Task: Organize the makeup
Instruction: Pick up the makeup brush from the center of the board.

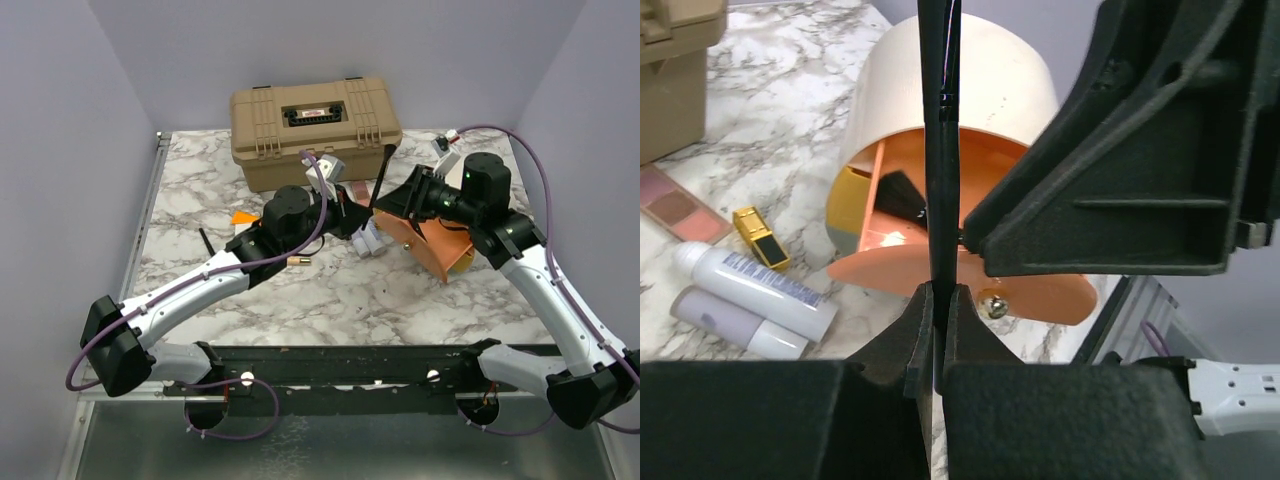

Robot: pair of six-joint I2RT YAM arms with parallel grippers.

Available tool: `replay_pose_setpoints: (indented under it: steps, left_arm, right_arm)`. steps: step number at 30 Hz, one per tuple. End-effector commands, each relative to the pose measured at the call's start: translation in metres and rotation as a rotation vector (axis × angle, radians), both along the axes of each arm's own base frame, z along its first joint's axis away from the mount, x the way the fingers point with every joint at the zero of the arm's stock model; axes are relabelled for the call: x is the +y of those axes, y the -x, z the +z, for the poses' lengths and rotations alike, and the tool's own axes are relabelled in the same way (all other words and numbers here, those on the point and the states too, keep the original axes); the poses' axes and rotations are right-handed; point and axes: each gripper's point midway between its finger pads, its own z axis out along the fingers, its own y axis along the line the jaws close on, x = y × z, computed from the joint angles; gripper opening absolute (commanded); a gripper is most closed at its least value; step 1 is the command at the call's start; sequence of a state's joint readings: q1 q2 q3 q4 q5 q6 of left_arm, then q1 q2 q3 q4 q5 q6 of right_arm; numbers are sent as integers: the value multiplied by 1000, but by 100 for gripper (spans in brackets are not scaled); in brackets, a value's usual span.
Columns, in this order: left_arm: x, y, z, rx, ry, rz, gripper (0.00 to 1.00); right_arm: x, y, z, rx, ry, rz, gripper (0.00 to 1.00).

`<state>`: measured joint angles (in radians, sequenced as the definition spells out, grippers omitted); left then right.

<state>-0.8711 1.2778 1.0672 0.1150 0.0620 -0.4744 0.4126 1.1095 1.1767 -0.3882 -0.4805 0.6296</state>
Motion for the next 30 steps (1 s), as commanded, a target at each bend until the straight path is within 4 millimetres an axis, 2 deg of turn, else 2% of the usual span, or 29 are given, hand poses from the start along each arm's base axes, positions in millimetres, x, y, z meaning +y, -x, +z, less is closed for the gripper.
replay_pose_setpoints:
  steps: [1, 9, 14, 18, 23, 26, 30]
  left_arm:
    - [-9, 17, 24, -35, 67, -87, 0]
    - [-16, 24, 36, -52, 91, -115, 0]
    - [-18, 30, 43, -65, 100, -146, 0]
    - [-20, 32, 42, -65, 99, -163, 0]
    - [-23, 36, 43, -67, 107, -178, 0]
    - [-23, 36, 44, -71, 108, -181, 0]
    - [-24, 37, 44, -73, 110, -188, 0]
  right_arm:
    - [5, 2, 16, -54, -53, 15, 34]
    - [6, 5, 34, -119, -152, 5, 33]
    - [2, 1, 30, -110, -145, -36, 32]
    - [3, 2, 30, -114, -145, -22, 19]
    - [1, 1, 26, -100, -117, -32, 22]
    - [1, 0, 24, -94, -113, -34, 27]
    - [1, -2, 22, -88, -113, -42, 24]
